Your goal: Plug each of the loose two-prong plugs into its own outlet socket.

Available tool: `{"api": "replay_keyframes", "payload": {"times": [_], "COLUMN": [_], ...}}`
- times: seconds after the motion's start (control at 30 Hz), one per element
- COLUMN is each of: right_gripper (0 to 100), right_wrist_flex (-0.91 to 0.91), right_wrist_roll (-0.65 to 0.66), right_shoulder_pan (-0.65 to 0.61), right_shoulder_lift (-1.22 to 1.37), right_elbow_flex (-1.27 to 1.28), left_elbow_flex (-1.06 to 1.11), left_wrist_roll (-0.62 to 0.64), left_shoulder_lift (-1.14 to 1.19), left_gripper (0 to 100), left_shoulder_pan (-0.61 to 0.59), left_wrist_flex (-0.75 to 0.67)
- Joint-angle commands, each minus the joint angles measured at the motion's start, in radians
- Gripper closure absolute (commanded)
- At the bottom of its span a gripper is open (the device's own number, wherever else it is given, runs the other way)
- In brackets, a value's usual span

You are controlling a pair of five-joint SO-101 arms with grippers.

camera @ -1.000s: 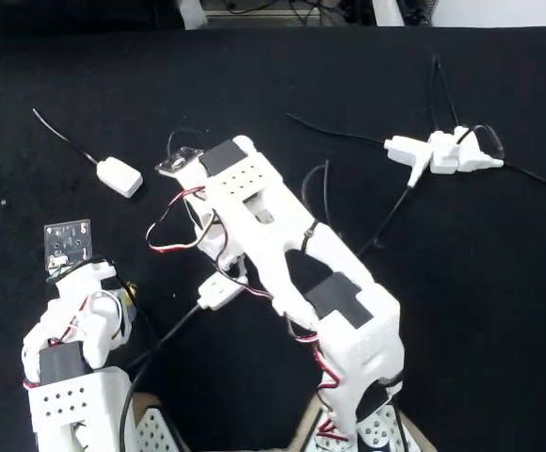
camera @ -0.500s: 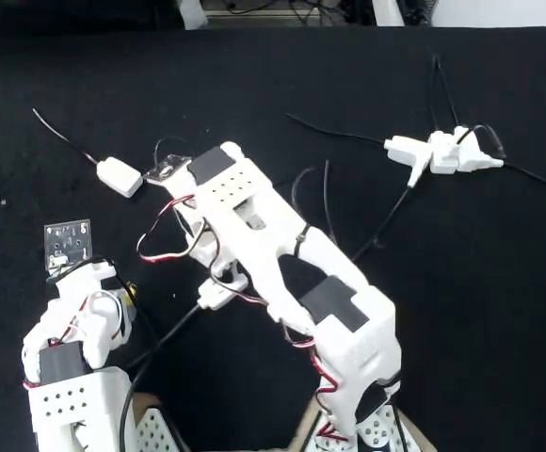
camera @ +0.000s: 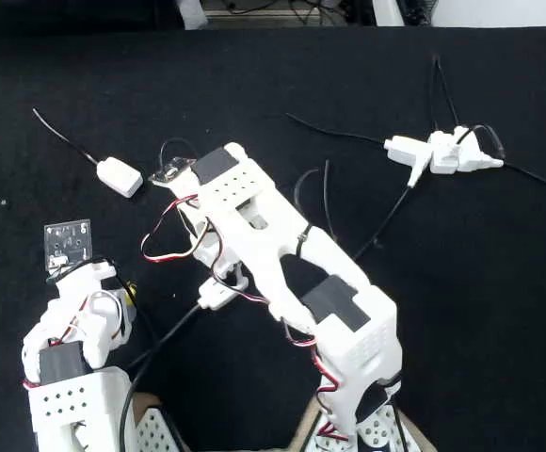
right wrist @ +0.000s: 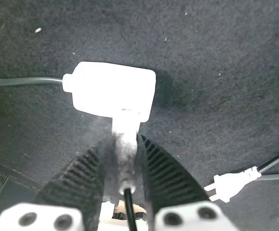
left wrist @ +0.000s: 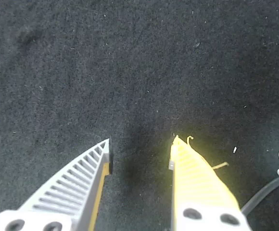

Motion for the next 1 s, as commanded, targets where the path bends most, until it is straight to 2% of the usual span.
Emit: {"api": "replay_keyframes", "payload": {"times": [0.0, 0.73, 0.97], "right_gripper": [98.8, 98.8, 98.8], "right_wrist_flex": [-0.020, -0.020, -0.020], "right_wrist_roll": [0.005, 0.025, 0.025], "right_shoulder_pan": [0.031, 0.043, 0.084], "right_shoulder_lift": [-0.005, -0.005, -0.004], "right_elbow_flex": [-0.016, -0.008, -0.008], "left_elbow_flex": [-0.010, -0.012, -0.012], "left_wrist_roll": [-0.008, -0.008, -0.008], "left_shoulder_lift": [-0.011, -0.011, -0.011], "left_gripper": [79, 79, 79], "left_shoulder_pan": [-0.012, -0.012, -0.012], "left_wrist_flex": [0.000, 0.000, 0.000]}}
